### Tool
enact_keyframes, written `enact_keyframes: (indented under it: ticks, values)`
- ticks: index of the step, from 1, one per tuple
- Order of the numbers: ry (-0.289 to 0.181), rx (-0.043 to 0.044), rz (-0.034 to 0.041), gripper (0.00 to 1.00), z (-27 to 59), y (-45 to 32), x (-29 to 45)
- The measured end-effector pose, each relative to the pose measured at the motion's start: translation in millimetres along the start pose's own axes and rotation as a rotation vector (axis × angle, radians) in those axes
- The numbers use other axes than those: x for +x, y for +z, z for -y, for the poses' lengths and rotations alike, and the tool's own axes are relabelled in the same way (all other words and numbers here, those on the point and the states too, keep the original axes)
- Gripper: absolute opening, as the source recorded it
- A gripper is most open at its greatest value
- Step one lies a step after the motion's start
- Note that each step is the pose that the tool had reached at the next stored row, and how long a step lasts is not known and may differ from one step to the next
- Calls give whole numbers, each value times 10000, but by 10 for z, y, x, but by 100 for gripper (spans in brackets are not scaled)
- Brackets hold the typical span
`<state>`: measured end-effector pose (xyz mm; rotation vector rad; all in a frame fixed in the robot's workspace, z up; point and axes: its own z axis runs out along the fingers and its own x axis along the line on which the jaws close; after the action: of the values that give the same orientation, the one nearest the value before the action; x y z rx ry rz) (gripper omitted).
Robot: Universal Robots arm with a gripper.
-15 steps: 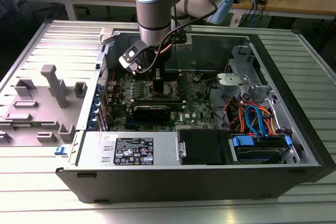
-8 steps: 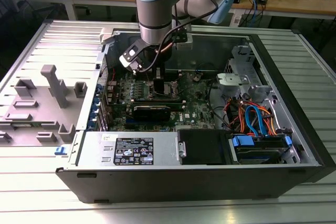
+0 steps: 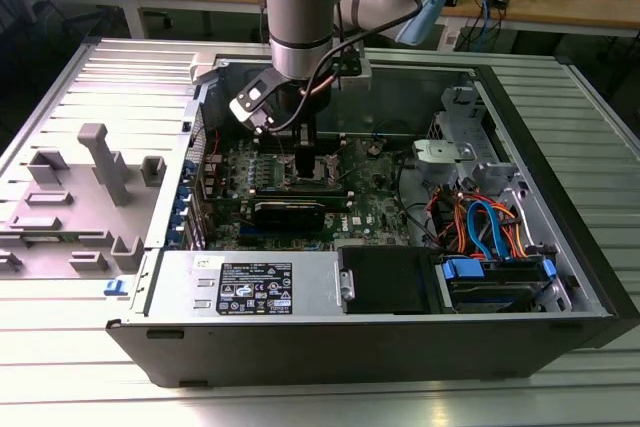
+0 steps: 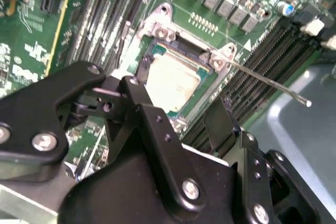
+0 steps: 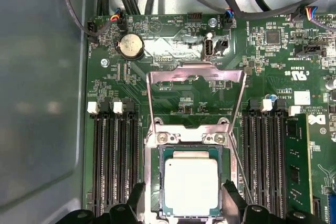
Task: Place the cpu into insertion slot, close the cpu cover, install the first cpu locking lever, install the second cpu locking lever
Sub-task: 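Place the cpu into insertion slot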
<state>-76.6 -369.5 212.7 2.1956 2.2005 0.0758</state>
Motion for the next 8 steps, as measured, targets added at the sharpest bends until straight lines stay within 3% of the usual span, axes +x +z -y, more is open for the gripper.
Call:
enact_keyframes:
  ticks: [8]
  values:
    - [-88,6,2,69,0,4,-11]
